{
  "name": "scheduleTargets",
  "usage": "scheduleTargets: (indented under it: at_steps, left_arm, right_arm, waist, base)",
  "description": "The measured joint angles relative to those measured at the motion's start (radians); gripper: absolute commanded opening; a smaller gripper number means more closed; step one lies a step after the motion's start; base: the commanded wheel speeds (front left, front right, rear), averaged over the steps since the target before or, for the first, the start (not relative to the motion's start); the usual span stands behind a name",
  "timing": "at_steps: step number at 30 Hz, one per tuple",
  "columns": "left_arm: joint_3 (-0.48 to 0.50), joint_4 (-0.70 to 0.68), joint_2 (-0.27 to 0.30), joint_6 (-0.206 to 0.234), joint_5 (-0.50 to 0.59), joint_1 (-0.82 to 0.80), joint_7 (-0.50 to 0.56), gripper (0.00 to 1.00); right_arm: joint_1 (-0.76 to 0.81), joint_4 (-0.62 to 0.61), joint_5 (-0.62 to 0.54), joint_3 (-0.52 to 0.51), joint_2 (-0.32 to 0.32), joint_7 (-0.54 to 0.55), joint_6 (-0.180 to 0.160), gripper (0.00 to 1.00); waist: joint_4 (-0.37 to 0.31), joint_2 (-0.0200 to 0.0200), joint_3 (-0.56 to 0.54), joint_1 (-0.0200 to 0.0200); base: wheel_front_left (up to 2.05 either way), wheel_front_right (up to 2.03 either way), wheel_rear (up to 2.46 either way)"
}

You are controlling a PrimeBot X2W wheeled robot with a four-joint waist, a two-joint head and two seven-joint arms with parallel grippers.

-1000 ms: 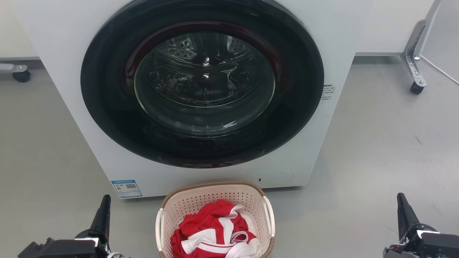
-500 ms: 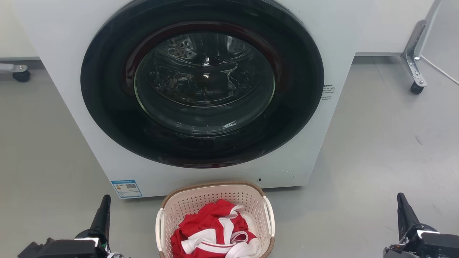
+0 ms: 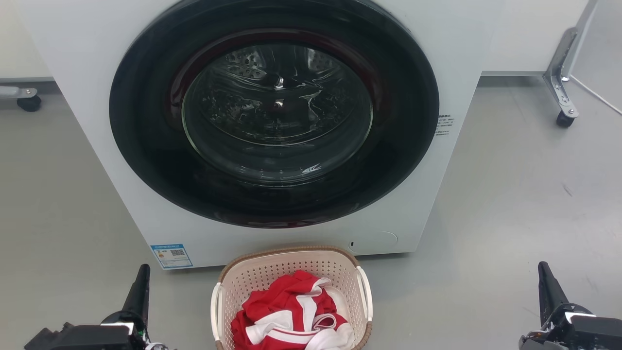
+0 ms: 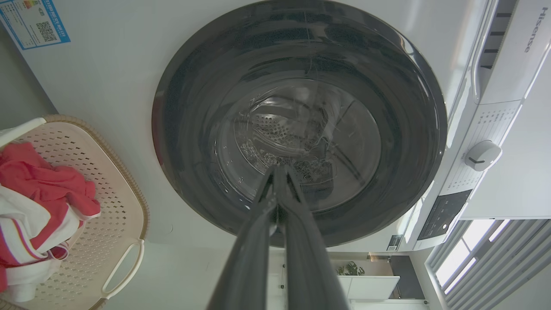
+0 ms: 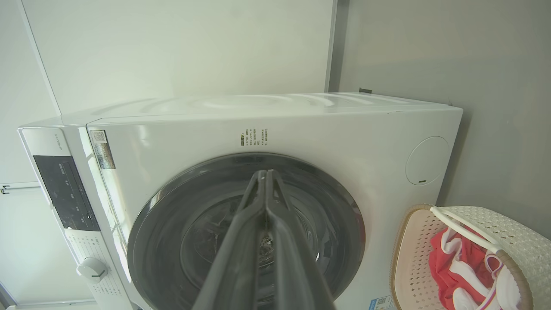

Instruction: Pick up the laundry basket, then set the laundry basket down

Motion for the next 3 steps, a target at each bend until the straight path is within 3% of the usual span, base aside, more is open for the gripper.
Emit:
scheduleTargets:
  at_steps: [3]
  left_arm:
    - [0.000,0.000,0.000,0.000,0.000,0.000,0.000,0.00]
  right_arm:
    - [0.000,0.000,0.000,0.000,0.000,0.000,0.000,0.00]
  waist:
    - [0.000,0.0000,0.000,0.0000]
  base:
    - [0.00,0.00,0.00]
